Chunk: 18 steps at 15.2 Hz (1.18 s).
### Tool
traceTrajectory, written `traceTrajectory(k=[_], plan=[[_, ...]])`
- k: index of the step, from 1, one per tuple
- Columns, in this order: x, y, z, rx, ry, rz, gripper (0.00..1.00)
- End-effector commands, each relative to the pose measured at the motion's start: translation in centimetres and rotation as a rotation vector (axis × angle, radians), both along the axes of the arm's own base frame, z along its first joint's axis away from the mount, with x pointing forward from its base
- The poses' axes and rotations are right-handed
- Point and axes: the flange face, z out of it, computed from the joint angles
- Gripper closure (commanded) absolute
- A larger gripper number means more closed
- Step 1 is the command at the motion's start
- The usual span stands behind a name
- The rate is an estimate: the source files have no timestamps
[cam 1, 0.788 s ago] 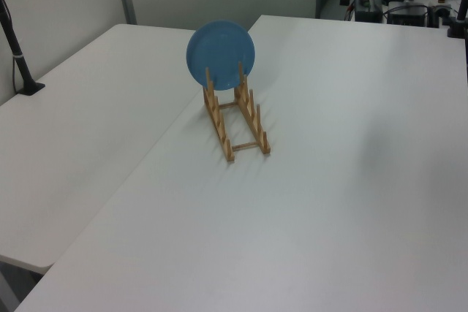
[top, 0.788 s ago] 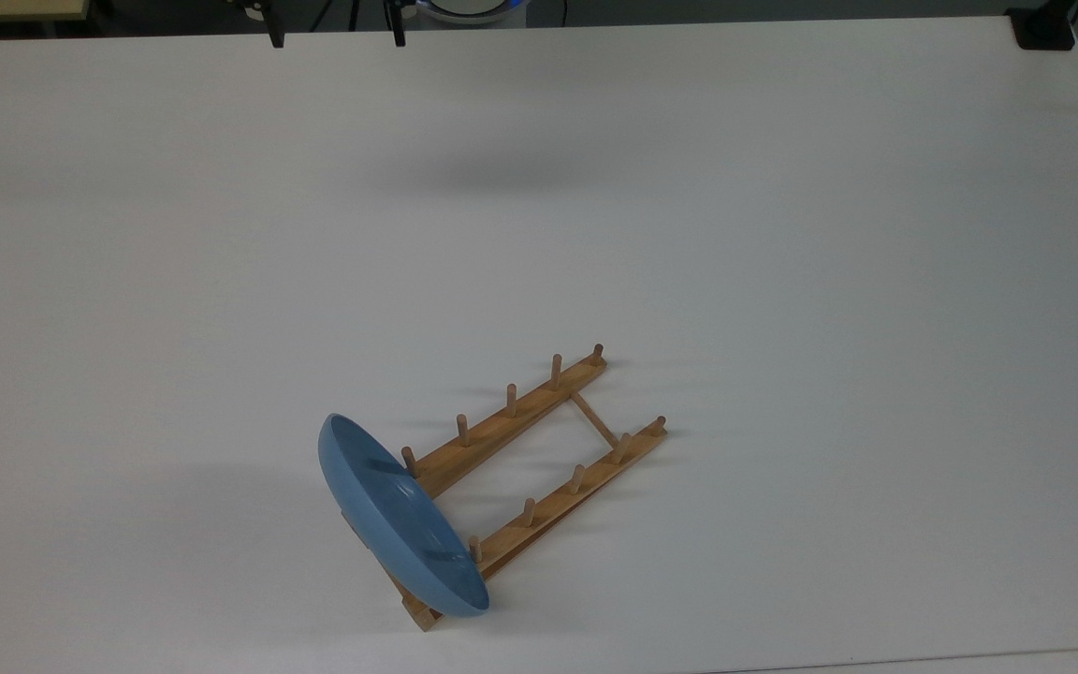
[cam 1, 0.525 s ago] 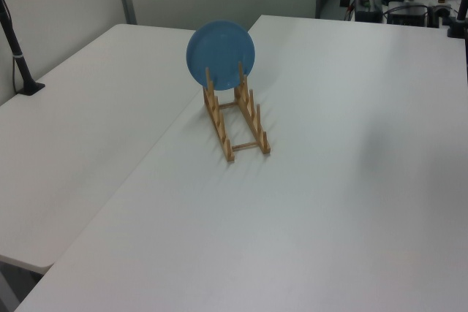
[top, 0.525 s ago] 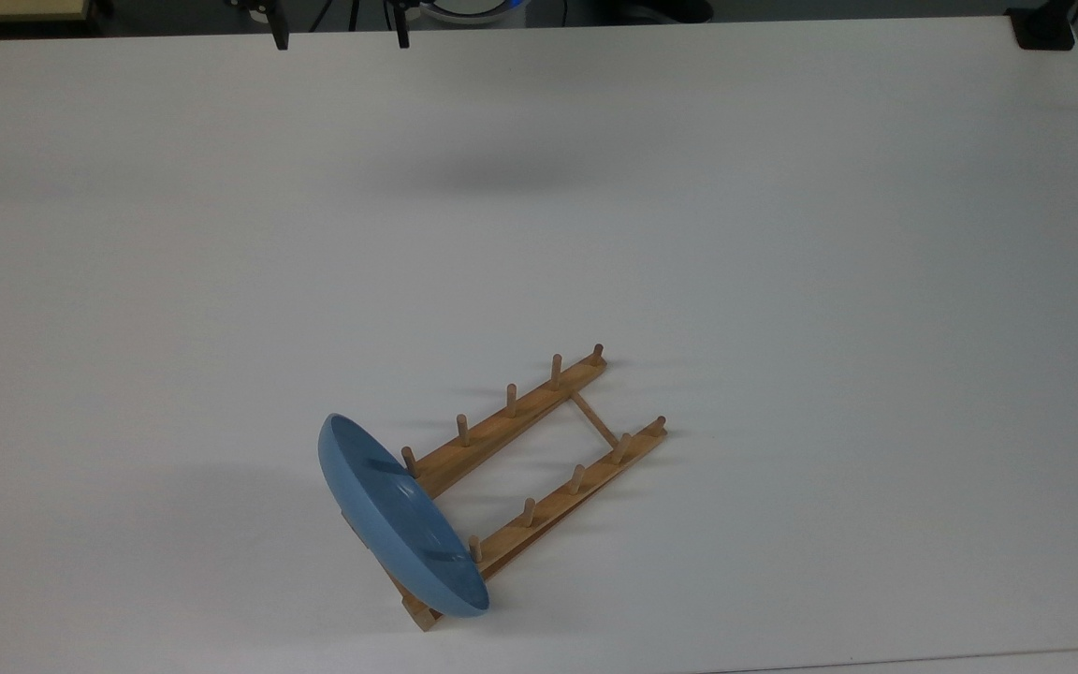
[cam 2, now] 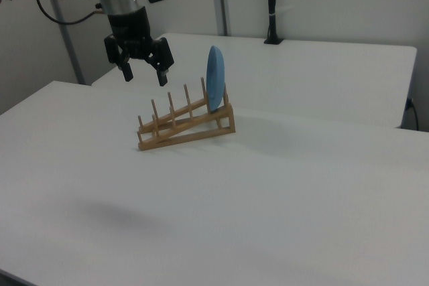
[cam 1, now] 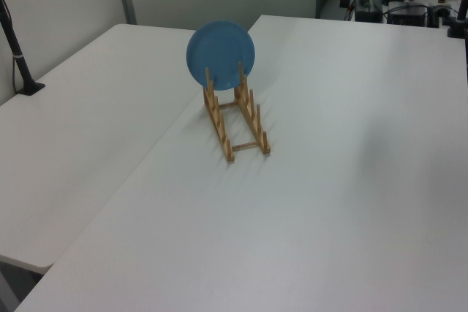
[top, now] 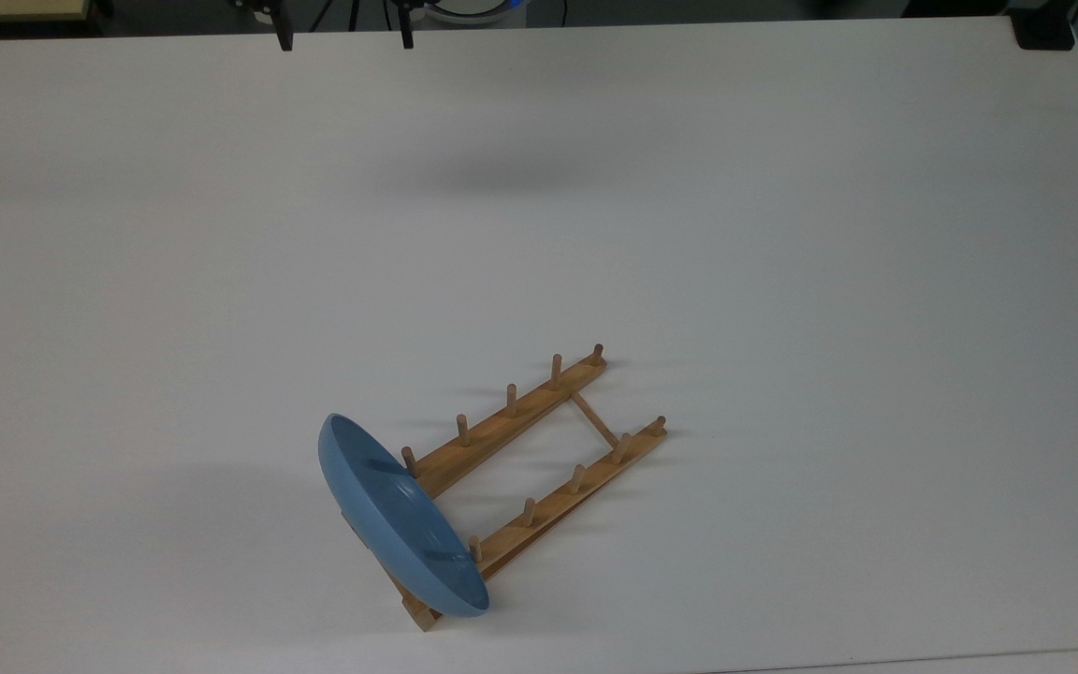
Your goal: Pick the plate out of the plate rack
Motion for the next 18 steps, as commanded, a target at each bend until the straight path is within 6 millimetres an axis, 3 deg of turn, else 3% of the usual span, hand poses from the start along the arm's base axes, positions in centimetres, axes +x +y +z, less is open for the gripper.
traceTrajectory(k=[1, 7, 12, 15, 18], plan=[[-0.5, 0.4, 0.0, 0.020, -0.013, 0.017, 0.00], [-0.5, 0.3, -0.1, 0.018, -0.006, 0.069, 0.00], [-0.1, -0.6, -0.4, -0.022, -0.004, 0.386, 0.00], [1.8, -0.5, 1.3, -0.088, -0.163, 0.350, 0.00], [4.6, -0.5, 1.6, -0.103, -0.357, 0.138, 0.00]])
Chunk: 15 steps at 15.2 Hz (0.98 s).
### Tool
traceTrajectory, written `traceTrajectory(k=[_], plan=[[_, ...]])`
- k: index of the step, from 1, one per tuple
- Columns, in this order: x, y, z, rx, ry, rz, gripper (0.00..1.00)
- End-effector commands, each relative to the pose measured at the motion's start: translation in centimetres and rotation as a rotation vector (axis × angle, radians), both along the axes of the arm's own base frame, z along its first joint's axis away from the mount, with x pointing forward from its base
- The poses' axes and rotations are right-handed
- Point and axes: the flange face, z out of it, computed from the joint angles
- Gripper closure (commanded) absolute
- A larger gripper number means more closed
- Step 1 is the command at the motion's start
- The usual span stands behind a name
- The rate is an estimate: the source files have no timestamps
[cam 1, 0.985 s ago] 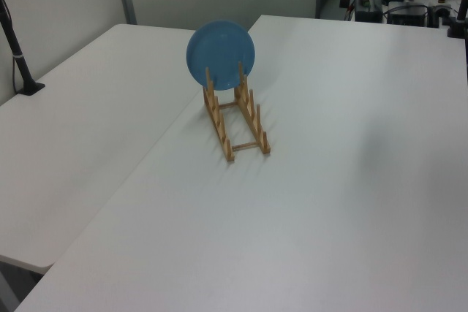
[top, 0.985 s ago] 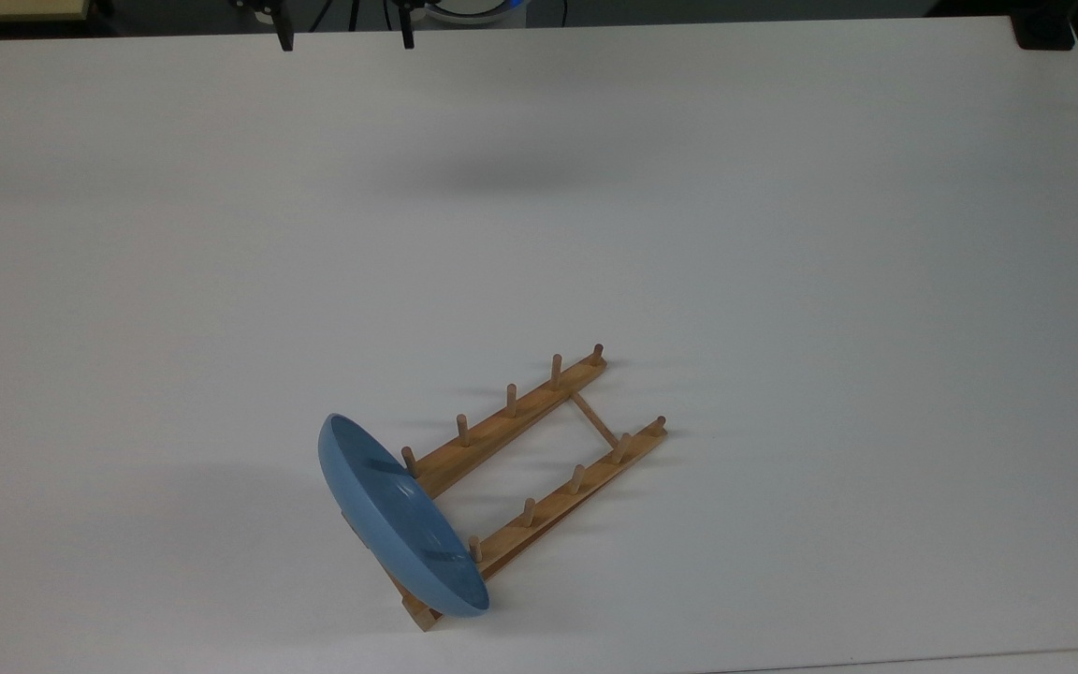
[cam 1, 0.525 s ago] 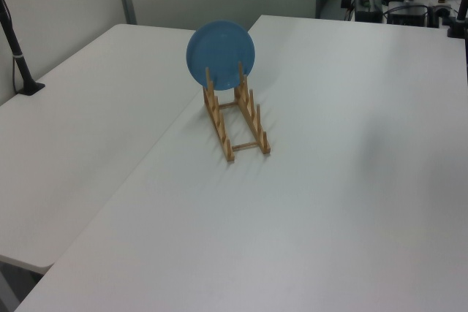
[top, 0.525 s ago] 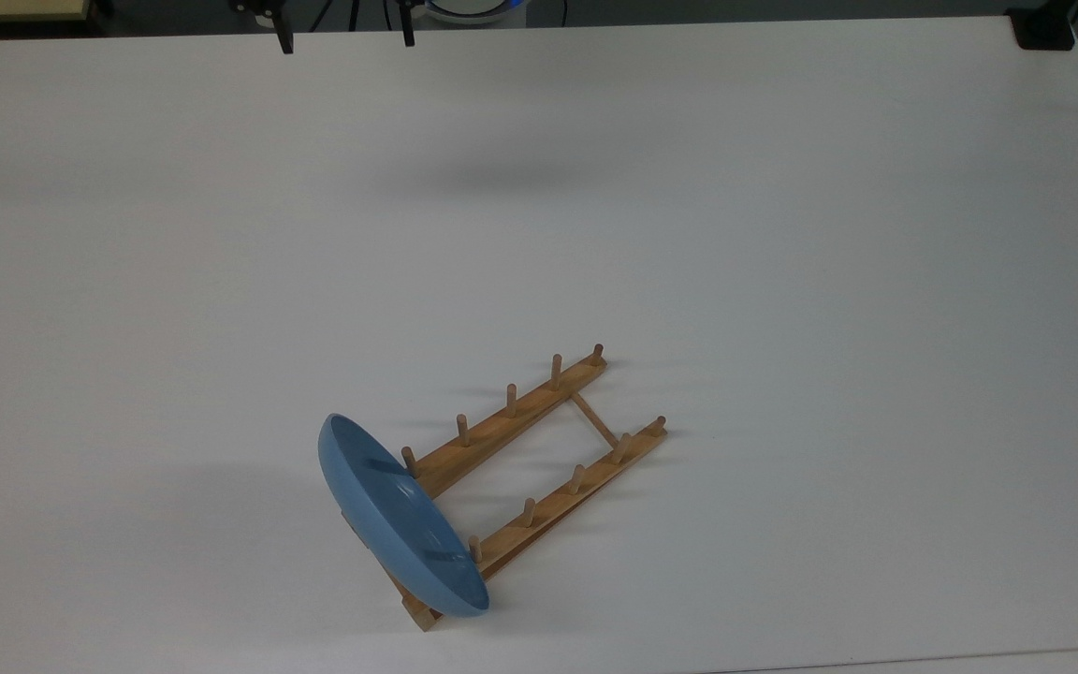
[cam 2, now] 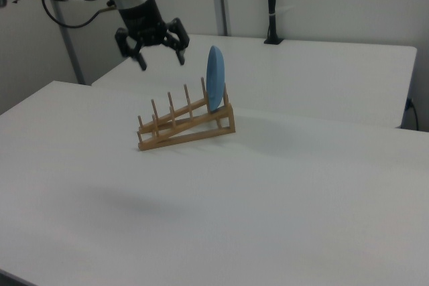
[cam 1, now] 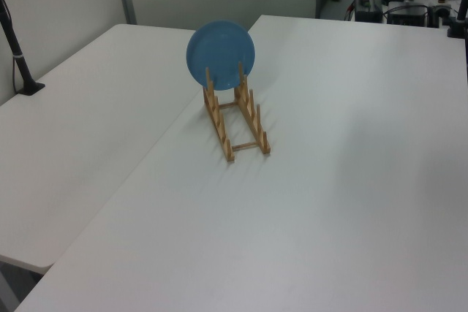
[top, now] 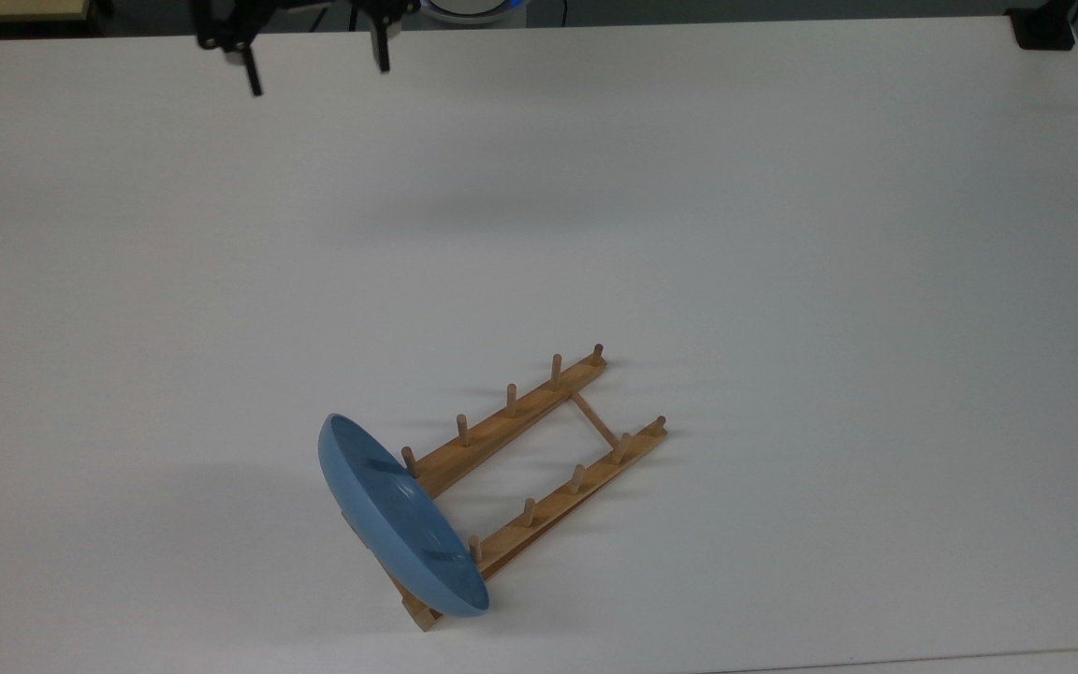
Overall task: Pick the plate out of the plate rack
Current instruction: 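Lower the open gripper onto the rim of the blue plate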
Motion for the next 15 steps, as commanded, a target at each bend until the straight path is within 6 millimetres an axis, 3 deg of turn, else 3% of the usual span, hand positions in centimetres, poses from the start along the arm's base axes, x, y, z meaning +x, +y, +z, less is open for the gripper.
traceTrajectory(k=[1, 5, 11, 15], plan=[[2.9, 0.2, 0.0, -0.001, -0.211, -0.194, 0.00], [6.3, 1.1, -3.3, 0.037, -0.295, -0.289, 0.00], [11.2, 3.2, -10.2, 0.087, -0.453, -0.407, 0.04], [12.7, 4.5, -14.1, 0.036, -0.509, -0.506, 0.04]])
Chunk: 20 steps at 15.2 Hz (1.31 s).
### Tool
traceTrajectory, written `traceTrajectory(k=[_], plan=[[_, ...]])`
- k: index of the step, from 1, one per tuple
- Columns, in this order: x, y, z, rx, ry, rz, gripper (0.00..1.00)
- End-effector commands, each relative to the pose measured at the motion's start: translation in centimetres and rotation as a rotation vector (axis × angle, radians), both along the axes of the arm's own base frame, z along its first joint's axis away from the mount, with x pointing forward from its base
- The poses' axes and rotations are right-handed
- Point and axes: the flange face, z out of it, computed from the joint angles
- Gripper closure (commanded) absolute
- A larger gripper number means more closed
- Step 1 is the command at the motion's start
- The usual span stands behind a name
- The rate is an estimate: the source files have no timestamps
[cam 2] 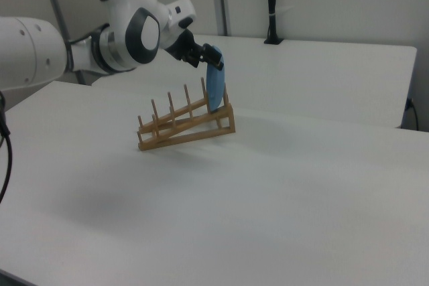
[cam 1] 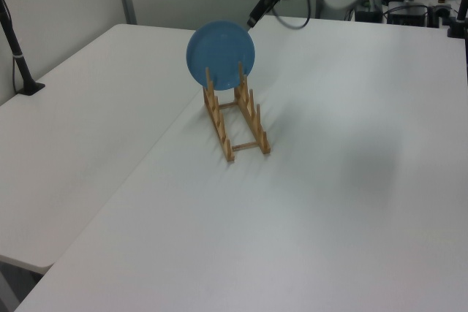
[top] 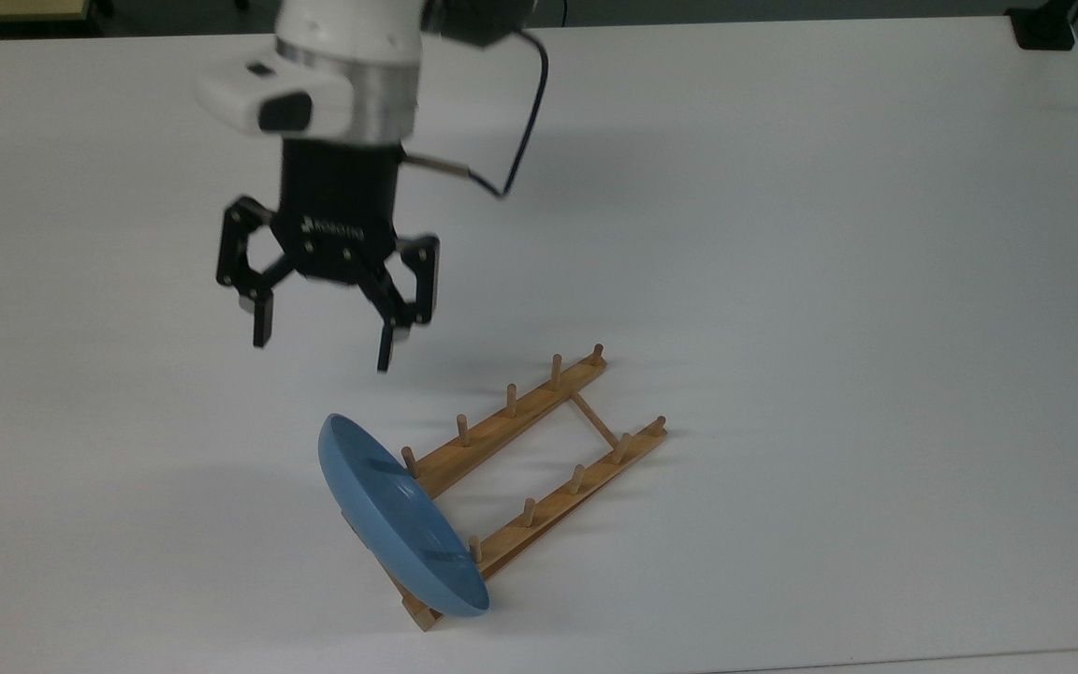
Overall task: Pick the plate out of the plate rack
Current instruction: 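Lower the open gripper onto the rim of the blue plate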
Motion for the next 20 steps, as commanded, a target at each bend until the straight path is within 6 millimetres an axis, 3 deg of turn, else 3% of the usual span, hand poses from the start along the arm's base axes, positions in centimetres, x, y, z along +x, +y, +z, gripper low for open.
traceTrajectory(k=[1, 9, 15, 19, 20], plan=[[1.1, 1.2, -1.6, -0.013, -0.062, -0.095, 0.04], [2.2, 1.2, -3.1, 0.013, -0.116, -0.146, 0.19], [3.7, 0.9, -1.5, 0.092, -0.196, -0.235, 0.18], [4.5, 0.9, -4.4, 0.042, -0.166, -0.219, 0.22], [4.7, 1.0, -4.3, 0.040, -0.175, -0.219, 0.24]])
